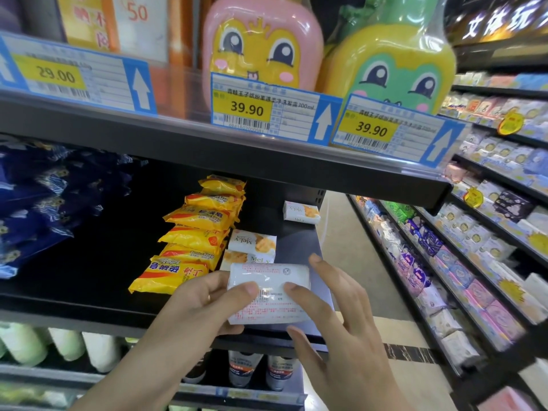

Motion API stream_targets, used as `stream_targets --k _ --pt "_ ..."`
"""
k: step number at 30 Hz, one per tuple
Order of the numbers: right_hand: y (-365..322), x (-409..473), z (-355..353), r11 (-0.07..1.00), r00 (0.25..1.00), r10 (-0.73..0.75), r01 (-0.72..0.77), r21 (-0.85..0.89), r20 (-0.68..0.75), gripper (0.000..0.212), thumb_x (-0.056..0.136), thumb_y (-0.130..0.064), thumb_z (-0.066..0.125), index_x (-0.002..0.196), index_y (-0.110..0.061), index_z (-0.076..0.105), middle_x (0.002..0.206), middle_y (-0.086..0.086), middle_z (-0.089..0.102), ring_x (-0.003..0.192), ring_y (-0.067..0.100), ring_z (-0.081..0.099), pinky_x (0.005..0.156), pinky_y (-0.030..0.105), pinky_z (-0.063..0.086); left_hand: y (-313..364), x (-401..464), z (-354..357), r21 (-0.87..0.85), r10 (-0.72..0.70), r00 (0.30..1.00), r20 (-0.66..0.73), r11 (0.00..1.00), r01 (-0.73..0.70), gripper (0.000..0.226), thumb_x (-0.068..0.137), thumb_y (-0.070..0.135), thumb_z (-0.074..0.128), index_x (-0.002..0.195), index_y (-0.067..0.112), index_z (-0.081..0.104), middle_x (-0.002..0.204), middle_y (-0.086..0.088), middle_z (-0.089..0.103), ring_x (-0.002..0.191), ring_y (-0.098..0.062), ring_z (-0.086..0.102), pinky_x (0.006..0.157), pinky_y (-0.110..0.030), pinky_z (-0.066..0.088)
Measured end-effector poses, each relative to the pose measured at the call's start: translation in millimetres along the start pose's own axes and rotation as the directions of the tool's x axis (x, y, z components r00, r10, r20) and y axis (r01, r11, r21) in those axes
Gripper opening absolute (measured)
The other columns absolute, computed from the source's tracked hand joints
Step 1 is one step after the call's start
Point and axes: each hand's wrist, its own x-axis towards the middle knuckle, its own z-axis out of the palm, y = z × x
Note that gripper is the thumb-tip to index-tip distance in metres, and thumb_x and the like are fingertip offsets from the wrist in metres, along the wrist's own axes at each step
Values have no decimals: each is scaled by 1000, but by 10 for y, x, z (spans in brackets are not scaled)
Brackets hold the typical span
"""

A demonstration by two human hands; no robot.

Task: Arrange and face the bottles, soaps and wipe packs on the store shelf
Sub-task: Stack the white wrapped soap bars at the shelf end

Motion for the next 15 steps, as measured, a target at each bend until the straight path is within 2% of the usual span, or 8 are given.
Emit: stream_targets --k 4,6,9,12,14,15 --pt "21 50 21 999 999 -37 37 -6 -9 57 88 -24 75 139 -30 51 164 -1 32 147 24 37 119 31 35 -9 16 29 -109 -81 997 8 991 82 33 83 38 70 113 24 75 100 4 81 94 -10 76 76 -26 59" --pt "30 87 16 999 998 -44 44 8 -47 46 92 -25 69 136 -27 55 157 -2 43 145 24 41 118 30 36 3 8 52 -138 -120 992 38 983 124 44 73 42 73 111 22 75 99 -1 81 89 -13 77 73 -27 60" --pt "55 124 -24 997 993 -54 59 41 -109 33 92 -16 67 125 -19 69 140 -2 62 138 26 50 113 32 42 7 22 76 -166 -147 987 63 974 155 50 65 43 75 109 17 76 95 -7 81 76 -16 76 72 -31 59" --pt "75 153 -81 995 995 -33 41 89 -92 27 96 -20 65 120 -14 74 136 -5 64 136 22 53 111 30 43 26 -47 67 -144 -166 983 77 974 175 53 64 43 76 106 11 77 89 -12 80 68 -18 74 72 -35 58" --pt "70 169 -108 990 998 0 8 137 -56 28 98 -25 63 123 -16 72 136 -8 63 135 19 54 110 27 43 80 37 97 -128 -174 983 64 975 181 54 69 46 73 109 10 75 91 -16 79 73 -23 75 72 -38 59" --pt "64 175 -118 987 999 18 -11 163 -41 29 96 -24 65 124 -17 71 136 -11 62 134 16 54 110 25 43 65 5 87 -152 -148 982 115 975 165 52 76 43 71 114 8 73 100 -20 78 83 -30 76 76 -42 59"
